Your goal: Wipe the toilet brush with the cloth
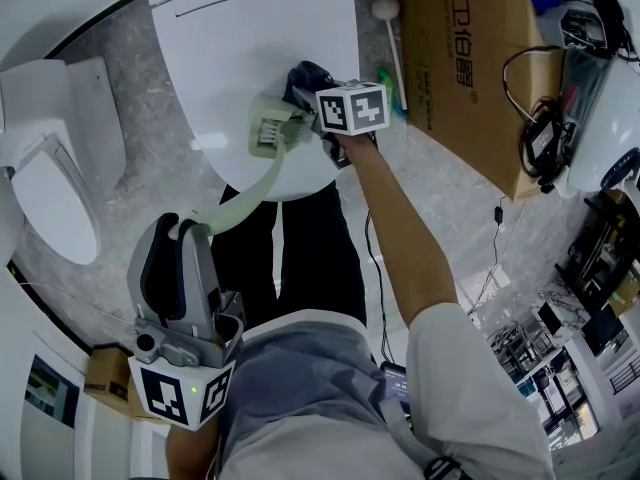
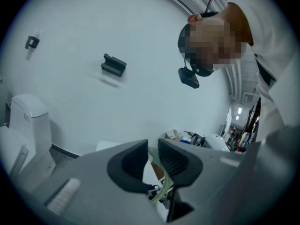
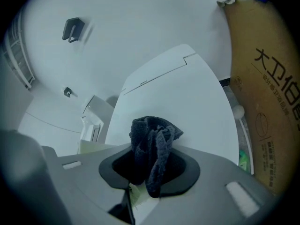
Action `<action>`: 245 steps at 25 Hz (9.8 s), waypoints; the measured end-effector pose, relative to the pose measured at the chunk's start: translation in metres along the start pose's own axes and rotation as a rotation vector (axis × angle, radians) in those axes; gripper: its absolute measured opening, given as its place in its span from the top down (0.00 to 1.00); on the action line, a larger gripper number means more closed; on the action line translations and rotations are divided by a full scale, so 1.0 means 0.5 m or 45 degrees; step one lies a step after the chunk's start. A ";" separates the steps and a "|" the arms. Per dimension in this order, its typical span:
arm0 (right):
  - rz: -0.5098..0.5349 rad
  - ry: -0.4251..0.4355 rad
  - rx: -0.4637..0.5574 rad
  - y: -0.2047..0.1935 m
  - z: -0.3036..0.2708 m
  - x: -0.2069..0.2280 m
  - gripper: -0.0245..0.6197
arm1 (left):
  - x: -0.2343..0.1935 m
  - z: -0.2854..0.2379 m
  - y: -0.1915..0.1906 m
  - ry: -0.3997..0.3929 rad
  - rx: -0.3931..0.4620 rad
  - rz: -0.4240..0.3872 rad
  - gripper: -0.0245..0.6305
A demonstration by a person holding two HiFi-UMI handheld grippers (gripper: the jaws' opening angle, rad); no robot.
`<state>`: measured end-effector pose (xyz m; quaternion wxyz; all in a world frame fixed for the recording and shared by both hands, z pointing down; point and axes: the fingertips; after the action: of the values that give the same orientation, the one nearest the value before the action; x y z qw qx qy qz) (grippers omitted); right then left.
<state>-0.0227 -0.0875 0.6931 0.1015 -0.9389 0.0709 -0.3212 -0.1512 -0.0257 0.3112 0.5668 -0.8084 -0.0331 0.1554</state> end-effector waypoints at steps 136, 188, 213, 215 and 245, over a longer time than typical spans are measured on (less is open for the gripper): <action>-1.666 0.048 0.796 -0.324 0.024 -0.078 0.81 | 0.018 -0.039 0.020 -0.205 0.024 -0.032 0.96; -1.028 0.529 0.492 -0.181 0.065 -0.362 0.81 | 0.017 -0.034 0.030 -0.183 0.008 -0.076 0.96; -1.147 0.486 0.563 -0.165 0.076 -0.325 0.81 | 0.014 -0.035 0.031 -0.185 0.006 -0.086 0.96; -1.140 0.486 0.542 -0.174 0.077 -0.326 0.81 | 0.015 -0.036 0.032 -0.180 0.009 -0.085 0.96; -1.041 0.425 0.359 -0.272 0.141 -0.260 0.81 | 0.017 -0.045 0.035 -0.157 0.010 -0.078 0.96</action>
<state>-0.0720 0.0801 0.5941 0.0804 -0.8021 -0.3343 -0.4883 -0.1390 -0.0503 0.3002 0.5713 -0.7937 -0.0921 0.1877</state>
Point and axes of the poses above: the fingertips, and each gripper's own axes: z backward along the fingers, x to its right, y out of its top, and after that the axes turned 8 degrees about -z, right-handed
